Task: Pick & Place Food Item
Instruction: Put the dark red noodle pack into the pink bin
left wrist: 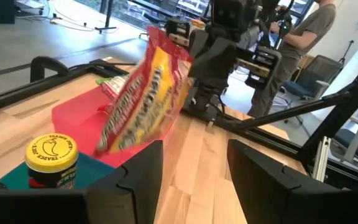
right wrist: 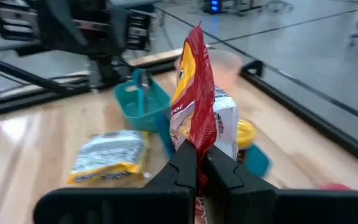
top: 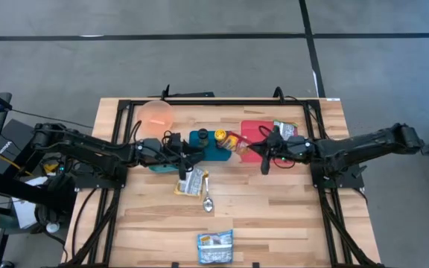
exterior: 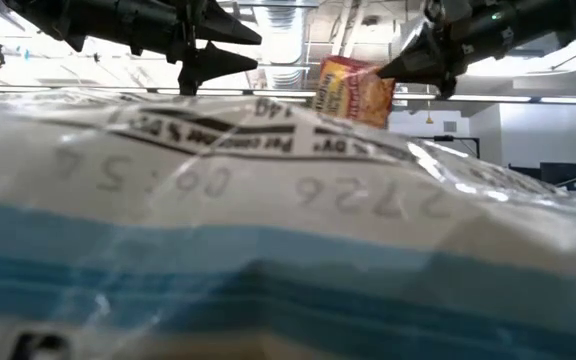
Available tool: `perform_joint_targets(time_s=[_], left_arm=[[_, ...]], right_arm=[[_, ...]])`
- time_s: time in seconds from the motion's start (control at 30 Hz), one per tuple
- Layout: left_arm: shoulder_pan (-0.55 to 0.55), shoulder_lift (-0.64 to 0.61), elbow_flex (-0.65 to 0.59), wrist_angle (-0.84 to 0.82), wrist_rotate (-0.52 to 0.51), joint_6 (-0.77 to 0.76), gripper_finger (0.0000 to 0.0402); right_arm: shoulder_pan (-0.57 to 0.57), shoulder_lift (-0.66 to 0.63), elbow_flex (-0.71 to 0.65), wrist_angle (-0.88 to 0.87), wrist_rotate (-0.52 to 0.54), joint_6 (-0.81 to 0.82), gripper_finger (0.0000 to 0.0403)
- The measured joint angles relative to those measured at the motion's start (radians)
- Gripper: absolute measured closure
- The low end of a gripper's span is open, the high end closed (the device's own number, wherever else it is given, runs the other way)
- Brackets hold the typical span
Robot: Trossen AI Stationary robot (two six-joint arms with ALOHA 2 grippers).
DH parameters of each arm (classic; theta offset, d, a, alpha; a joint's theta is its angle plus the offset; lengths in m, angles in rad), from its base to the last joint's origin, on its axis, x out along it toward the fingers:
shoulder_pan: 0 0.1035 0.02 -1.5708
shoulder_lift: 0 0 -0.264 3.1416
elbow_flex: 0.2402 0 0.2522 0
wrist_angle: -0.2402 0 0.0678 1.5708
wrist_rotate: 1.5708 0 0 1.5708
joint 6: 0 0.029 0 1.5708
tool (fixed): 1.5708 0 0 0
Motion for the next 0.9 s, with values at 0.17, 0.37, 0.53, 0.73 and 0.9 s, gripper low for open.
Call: perform_joint_targets(time_s=[0.17, 0.37, 0.53, 0.73, 0.9], left_arm=[[0.0, 0.0, 0.0, 0.0, 0.0, 0.0, 0.0225], [0.0, 0.0, 0.0, 0.006, 0.0, 0.0, 0.0229], [0.0, 0.001, 0.0, 0.006, 0.0, 0.0, 0.0229], [0.0, 0.001, 0.0, 0.006, 0.0, 0.0, 0.0233], [0.0, 0.001, 0.0, 0.006, 0.0, 0.0, 0.0233]], right_arm=[[-0.001, -0.107, 0.0, -0.146, 0.068, 0.014, 0.0403], [-0.031, -0.202, 0.0, -0.276, 0.096, 0.041, 0.0403], [-0.074, -0.262, 0.0, -0.369, 0.108, 0.046, 0.0403], [-0.129, -0.308, 0.0, -0.449, 0.105, 0.067, 0.0403], [-0.171, -0.336, 0.001, -0.518, 0.105, 0.083, 0.0403]])
